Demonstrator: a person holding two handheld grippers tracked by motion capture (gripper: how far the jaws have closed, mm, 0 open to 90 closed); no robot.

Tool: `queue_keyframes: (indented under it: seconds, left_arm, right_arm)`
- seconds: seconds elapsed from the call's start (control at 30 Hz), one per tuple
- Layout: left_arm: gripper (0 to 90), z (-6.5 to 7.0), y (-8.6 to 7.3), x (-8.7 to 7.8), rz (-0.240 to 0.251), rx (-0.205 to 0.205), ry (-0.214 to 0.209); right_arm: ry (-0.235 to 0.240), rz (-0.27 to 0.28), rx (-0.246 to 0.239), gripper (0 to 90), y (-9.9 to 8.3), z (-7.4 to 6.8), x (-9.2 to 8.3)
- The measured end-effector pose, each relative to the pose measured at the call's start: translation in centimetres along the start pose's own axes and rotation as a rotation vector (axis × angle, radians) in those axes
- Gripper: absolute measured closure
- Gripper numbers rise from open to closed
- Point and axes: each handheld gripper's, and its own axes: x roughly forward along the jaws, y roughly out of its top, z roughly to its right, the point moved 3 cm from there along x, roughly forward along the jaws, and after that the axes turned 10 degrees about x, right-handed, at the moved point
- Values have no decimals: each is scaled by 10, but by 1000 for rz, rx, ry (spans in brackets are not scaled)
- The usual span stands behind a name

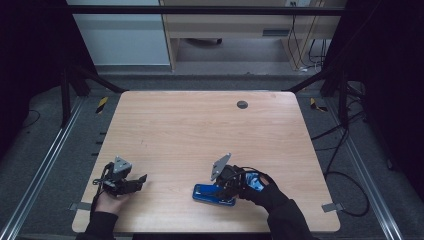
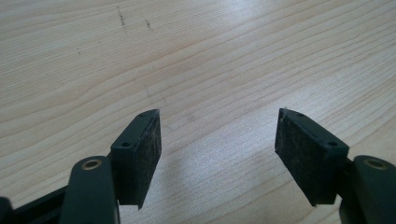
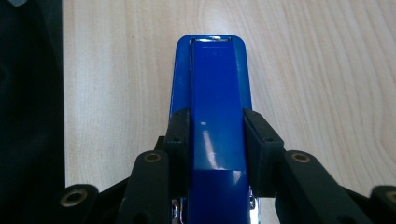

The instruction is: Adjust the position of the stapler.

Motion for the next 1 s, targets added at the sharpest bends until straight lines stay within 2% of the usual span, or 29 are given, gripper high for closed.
queue_keyframes:
  seconds: [0.1, 0.27, 0.67, 0.93, 1.0]
  left_arm:
    - [314, 0, 0, 0, 0, -1, -1]
    - [314, 0, 0, 0, 0, 0, -2]
    - [313, 0, 0, 1, -3, 1, -4]
    - [312, 1, 0, 1, -6, 4, -7]
    - [312, 1, 0, 0, -2, 2, -8]
  right_arm:
    - [15, -2, -18, 661, 2, -2, 4]
    - [13, -12, -42, 661, 3, -2, 9]
    - [32, -9, -77, 660, 2, 0, 9]
    - [35, 0, -77, 653, 0, 2, 11]
    - [32, 12, -51, 615, -1, 2, 11]
